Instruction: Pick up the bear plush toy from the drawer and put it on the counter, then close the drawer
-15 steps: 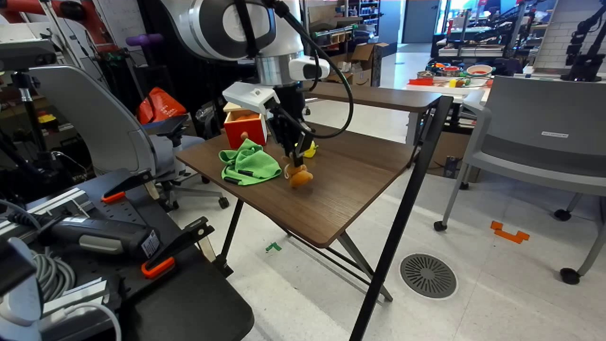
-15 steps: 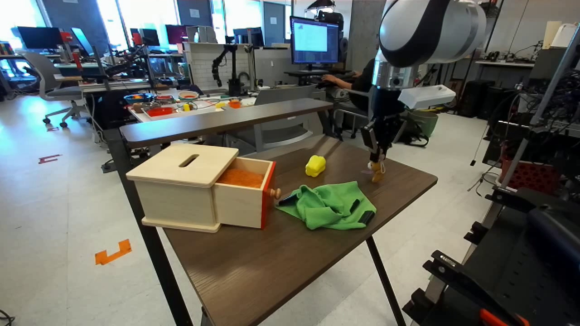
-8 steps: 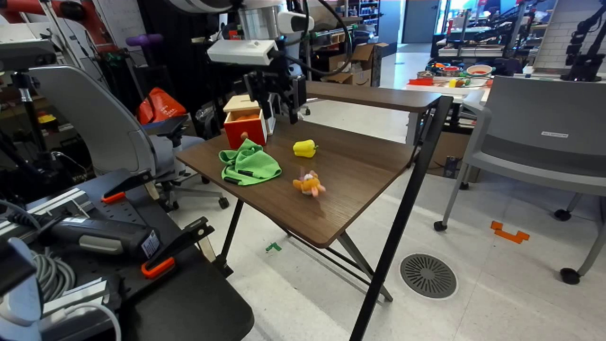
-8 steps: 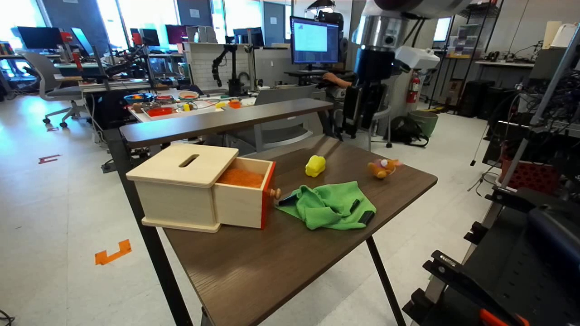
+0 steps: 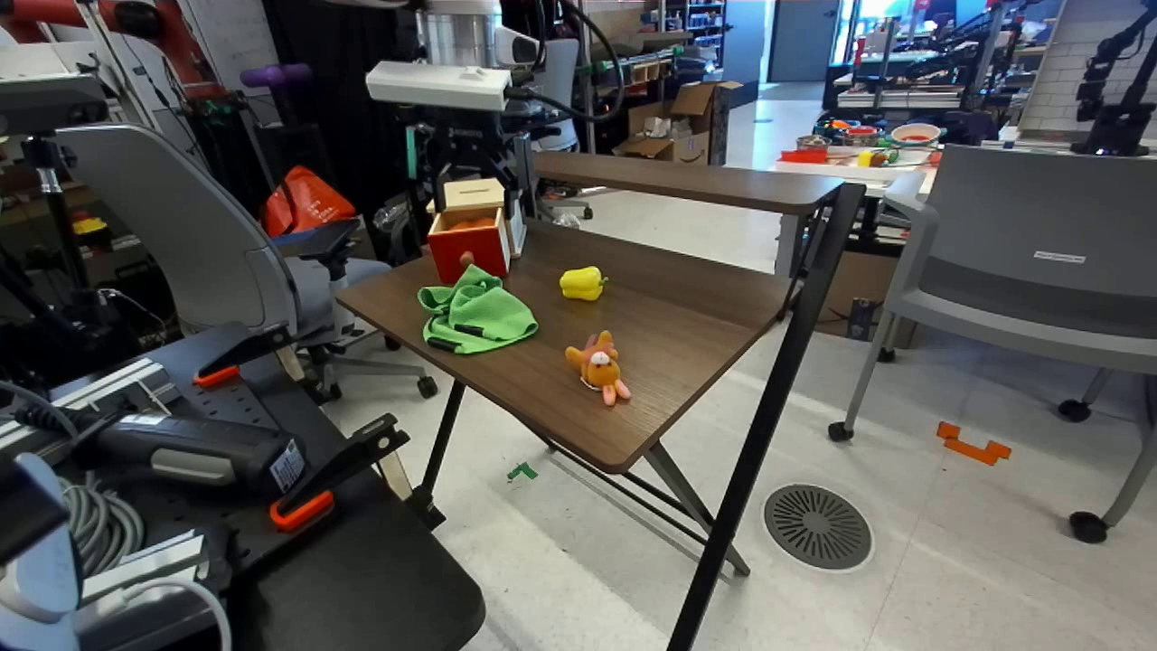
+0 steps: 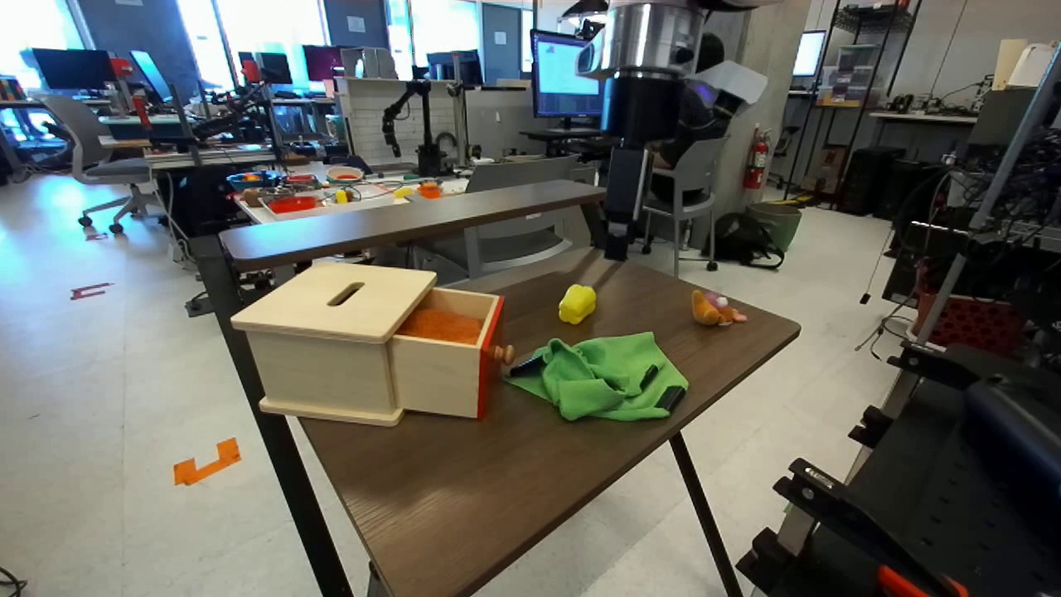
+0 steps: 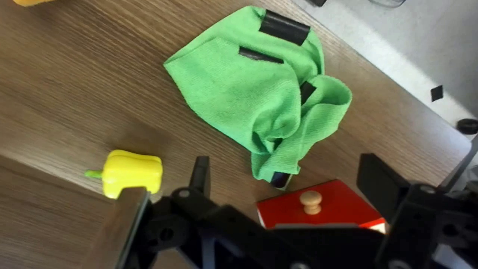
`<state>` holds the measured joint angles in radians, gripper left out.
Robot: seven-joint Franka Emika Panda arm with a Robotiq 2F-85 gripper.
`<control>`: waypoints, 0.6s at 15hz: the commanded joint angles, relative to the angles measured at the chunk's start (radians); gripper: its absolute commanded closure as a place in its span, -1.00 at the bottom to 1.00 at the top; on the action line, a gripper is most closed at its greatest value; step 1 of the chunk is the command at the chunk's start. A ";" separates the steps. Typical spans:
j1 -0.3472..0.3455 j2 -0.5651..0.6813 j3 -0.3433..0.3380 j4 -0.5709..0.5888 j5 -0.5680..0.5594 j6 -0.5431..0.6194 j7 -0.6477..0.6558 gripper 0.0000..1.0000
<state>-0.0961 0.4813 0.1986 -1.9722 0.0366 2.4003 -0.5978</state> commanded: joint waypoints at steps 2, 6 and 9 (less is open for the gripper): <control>0.021 0.094 0.015 0.088 -0.036 -0.119 -0.166 -1.00; 0.079 0.172 -0.004 0.149 -0.126 -0.200 -0.243 -1.00; 0.140 0.225 -0.023 0.199 -0.226 -0.218 -0.252 -1.00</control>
<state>-0.0184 0.6496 0.2046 -1.8537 -0.1066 2.2290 -0.8260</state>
